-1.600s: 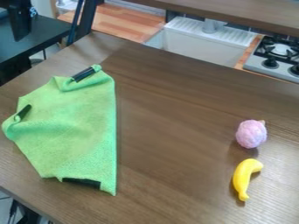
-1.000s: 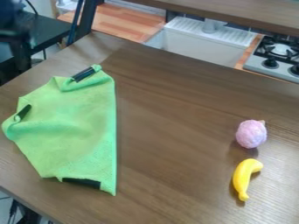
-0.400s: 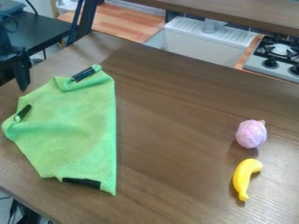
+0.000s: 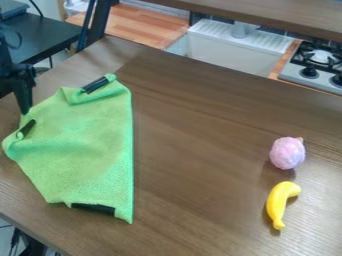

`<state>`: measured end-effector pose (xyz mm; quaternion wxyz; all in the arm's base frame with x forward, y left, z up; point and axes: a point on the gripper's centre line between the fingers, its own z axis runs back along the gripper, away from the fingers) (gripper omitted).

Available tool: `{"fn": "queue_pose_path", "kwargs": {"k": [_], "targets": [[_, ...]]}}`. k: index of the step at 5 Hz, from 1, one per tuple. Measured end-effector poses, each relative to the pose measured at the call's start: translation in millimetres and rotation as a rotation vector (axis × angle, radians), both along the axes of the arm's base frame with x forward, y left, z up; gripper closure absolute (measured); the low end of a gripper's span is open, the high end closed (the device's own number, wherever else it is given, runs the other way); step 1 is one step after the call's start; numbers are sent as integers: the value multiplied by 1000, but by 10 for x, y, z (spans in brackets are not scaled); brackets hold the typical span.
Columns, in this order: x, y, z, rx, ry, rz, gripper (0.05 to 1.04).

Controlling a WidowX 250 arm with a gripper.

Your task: Unfold the cloth from bottom left to the top right

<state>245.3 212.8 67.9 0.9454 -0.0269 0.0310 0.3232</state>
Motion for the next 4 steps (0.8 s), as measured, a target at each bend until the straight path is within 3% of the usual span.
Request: {"fn": "queue_pose_path", "kwargs": {"k": [3,4], "targets": [[73,-253,-199,21,88,-65,85],[107,-333,-240,47,101,-78,170]]}}
